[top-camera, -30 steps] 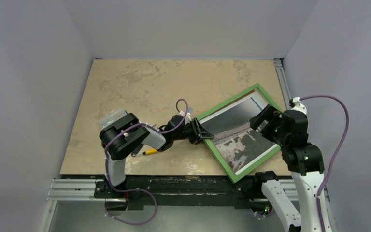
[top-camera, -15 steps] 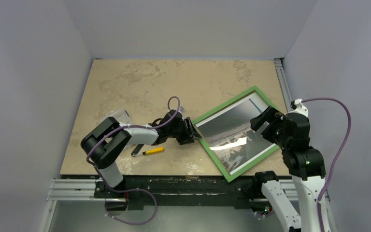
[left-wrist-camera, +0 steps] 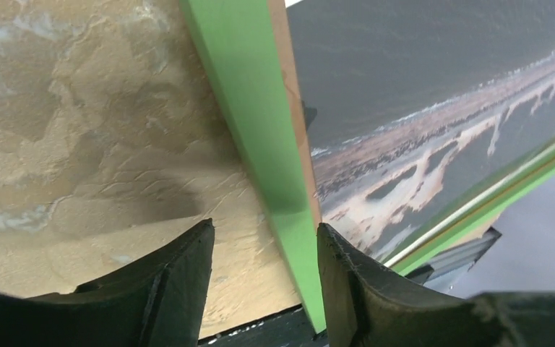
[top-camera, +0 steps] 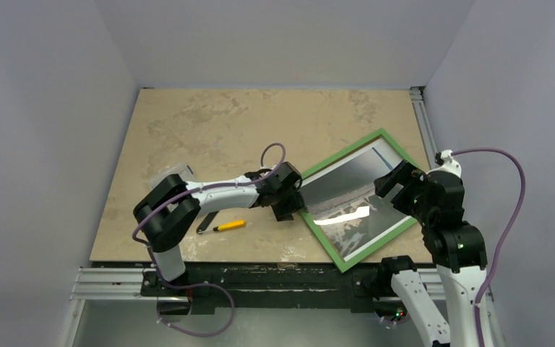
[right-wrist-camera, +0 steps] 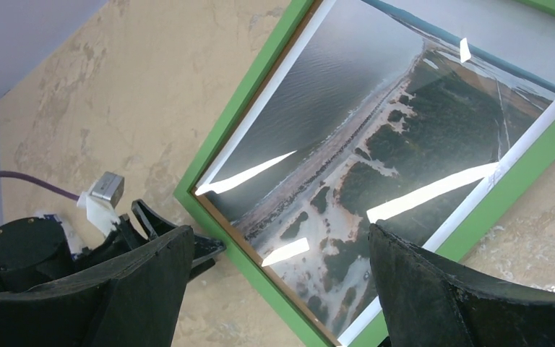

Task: Take the photo out of the frame

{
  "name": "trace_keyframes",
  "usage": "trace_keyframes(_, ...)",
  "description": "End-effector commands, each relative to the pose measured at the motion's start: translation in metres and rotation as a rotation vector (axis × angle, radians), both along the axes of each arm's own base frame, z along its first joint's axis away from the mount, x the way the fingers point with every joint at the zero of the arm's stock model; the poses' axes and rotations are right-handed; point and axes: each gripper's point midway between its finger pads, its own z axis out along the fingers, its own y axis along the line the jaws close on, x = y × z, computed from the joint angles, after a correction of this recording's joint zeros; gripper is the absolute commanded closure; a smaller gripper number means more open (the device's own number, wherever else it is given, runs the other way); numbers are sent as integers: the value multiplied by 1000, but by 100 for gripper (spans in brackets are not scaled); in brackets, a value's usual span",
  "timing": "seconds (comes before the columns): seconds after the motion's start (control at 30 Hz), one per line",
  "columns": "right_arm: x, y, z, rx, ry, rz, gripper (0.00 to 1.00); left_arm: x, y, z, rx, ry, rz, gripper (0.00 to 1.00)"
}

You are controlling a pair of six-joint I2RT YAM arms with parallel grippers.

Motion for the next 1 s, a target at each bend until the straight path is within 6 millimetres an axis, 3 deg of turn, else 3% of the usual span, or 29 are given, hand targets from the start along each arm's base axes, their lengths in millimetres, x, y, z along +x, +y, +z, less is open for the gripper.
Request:
trace_keyframes(0.0, 4, 3, 8, 4, -43, 18, 11, -5, 17, -11, 153, 77, 127, 49)
trace_keyframes(0.43, 0, 10, 16, 26, -81, 56, 11, -2, -14, -14, 185, 53, 119, 40)
trace_keyframes(0.63, -4, 8, 17, 19, -84, 52, 11, -5, -13, -21, 244, 90, 146, 40)
trace_keyframes(0.73, -4, 9, 18, 25, -89, 58, 11, -6, -11, -21, 271, 85, 172, 44)
trace_keyframes(0.87, -5, 11, 19, 30, -97, 64, 11, -7, -6, -21, 315, 93, 196, 61)
trace_keyframes(0.97, -6, 11, 20, 34, -104, 63, 11, -11, -5, -21, 338, 123, 205, 67)
